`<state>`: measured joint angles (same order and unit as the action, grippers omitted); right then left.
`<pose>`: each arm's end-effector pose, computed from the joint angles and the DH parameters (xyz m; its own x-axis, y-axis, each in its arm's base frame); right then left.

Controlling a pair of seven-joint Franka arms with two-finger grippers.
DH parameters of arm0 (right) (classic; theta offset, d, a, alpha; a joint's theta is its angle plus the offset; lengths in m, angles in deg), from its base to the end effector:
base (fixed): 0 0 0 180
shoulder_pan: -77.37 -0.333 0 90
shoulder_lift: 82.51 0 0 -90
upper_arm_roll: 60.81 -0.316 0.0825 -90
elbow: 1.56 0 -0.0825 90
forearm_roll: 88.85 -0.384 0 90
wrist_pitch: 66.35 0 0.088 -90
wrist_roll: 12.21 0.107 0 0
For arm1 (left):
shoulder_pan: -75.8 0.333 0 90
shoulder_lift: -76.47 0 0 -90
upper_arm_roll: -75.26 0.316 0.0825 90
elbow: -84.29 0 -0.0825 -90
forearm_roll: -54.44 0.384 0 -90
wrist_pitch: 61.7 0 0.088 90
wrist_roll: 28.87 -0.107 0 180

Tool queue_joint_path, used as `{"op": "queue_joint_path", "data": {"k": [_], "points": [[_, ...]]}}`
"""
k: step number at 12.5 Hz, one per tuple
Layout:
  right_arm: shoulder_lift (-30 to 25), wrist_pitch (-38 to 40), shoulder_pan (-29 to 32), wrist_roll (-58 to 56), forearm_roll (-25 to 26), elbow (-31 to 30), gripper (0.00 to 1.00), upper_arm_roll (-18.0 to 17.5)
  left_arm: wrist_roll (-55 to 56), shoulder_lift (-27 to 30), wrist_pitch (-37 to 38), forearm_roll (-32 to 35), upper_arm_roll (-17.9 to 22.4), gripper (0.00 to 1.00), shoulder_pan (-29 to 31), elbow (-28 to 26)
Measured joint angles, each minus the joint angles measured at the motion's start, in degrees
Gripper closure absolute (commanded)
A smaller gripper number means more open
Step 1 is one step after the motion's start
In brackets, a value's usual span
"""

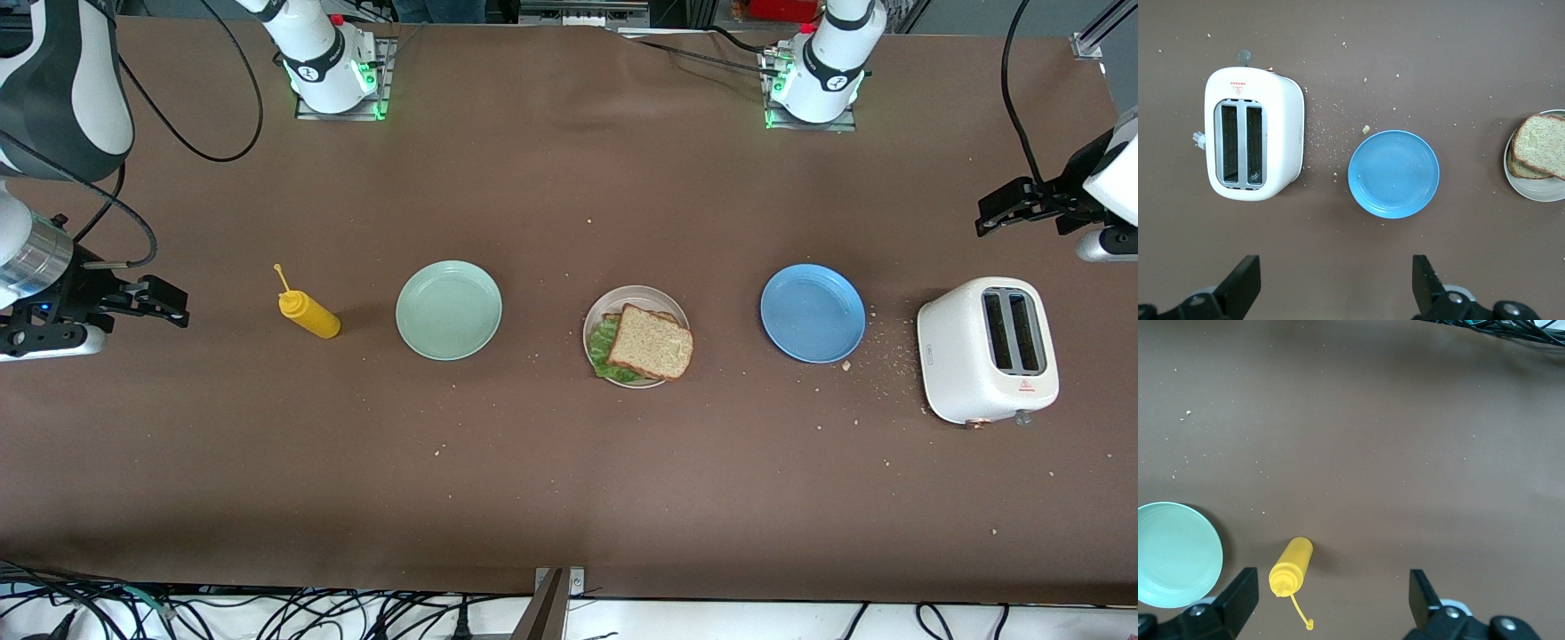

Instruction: Make sandwich in beige plate with both arms

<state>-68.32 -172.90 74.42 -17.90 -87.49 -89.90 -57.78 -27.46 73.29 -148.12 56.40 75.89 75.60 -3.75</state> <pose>0.6454 0.0007 0.5160 0.9921 0.1069 0.0663 0.1042 -0.9936 0.0429 0.5643 0.0079 0.6043 0.9960 0.0342 -0.0828 0.0313 -0.9988 -0.0369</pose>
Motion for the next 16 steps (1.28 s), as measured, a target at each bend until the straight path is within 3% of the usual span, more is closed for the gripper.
{"op": "queue_joint_path", "data": {"k": [8, 16], "points": [[0.0, 3.0, 0.0, 0.8, -3.1, 0.0, 0.0, 0.0, 0.0, -0.1, -1.4, 0.0, 0.0, 0.0, 0.1, 0.0], [-0.1, 5.8, 0.0, 3.1, -3.2, 0.0, 0.0, 0.0, 0.0, -1.2, -2.9, 0.0, -0.1, 0.0, 0.1, 0.0]]}}
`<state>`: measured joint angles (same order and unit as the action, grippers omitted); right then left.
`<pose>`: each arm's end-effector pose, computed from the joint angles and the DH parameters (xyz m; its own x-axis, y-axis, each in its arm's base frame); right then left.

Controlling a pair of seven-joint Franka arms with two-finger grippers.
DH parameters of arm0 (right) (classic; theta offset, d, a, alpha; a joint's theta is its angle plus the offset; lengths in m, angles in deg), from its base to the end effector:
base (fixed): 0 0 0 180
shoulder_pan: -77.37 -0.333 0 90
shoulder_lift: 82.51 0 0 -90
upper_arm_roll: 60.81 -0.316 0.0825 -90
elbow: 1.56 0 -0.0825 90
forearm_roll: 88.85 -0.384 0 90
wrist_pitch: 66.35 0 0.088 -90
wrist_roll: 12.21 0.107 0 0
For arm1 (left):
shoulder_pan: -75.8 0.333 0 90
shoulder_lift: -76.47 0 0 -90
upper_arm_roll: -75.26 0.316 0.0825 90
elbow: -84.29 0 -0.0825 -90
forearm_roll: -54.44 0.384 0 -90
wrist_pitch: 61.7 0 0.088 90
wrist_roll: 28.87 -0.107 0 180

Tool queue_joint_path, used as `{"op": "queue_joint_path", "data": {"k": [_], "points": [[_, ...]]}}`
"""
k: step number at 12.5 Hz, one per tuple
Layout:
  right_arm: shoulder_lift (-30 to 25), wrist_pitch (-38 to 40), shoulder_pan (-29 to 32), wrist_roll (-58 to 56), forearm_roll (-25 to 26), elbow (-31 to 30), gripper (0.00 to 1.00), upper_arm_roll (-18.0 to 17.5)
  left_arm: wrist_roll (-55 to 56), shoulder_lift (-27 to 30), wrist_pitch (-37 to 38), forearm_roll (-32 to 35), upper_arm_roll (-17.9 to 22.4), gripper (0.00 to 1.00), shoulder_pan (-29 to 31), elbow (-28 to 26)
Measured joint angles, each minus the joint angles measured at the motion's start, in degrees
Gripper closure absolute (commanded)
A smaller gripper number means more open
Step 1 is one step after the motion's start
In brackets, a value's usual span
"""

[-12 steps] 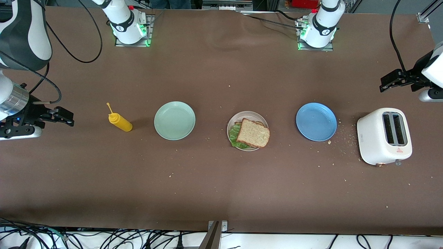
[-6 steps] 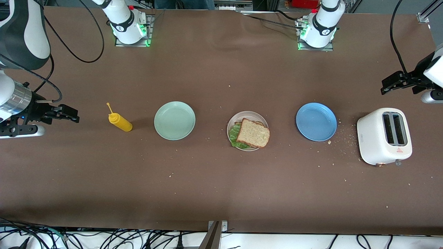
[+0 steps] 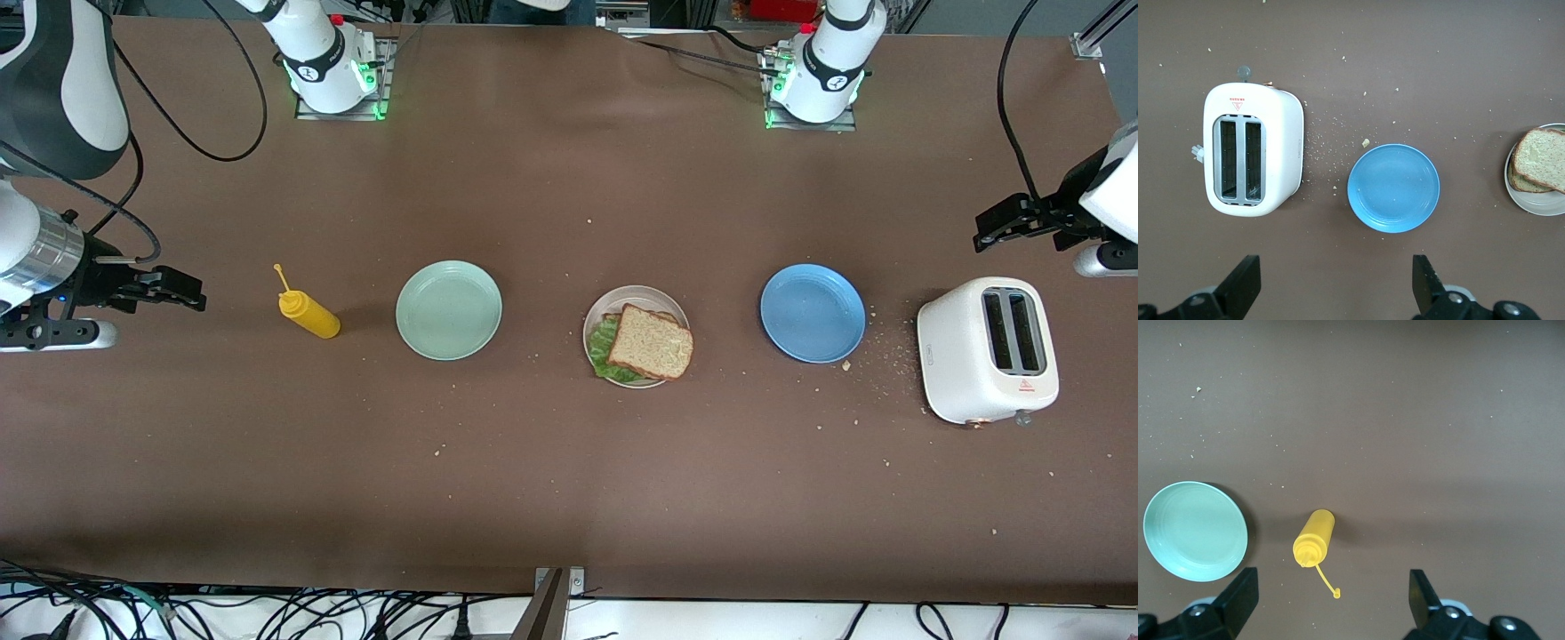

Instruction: Make sandwich in beige plate with both arms

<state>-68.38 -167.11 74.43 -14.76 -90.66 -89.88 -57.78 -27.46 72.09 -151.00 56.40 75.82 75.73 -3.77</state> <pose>0.6347 0.0051 0.5077 0.9989 0.0382 -0.0283 0.0377 -0.9991 -0.0192 0.5755 0.0084 0.5963 0.9980 0.0336 -0.0539 0.0316 -0.9988 -0.0363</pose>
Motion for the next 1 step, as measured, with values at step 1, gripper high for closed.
{"op": "queue_joint_path", "data": {"k": [1], "points": [[0.0, 0.0, 0.0, 0.0, 0.0, 0.0, 0.0, 0.0, 0.0, 0.0, 0.0, 0.0, 0.0, 0.0, 0.0, 0.0]]}}
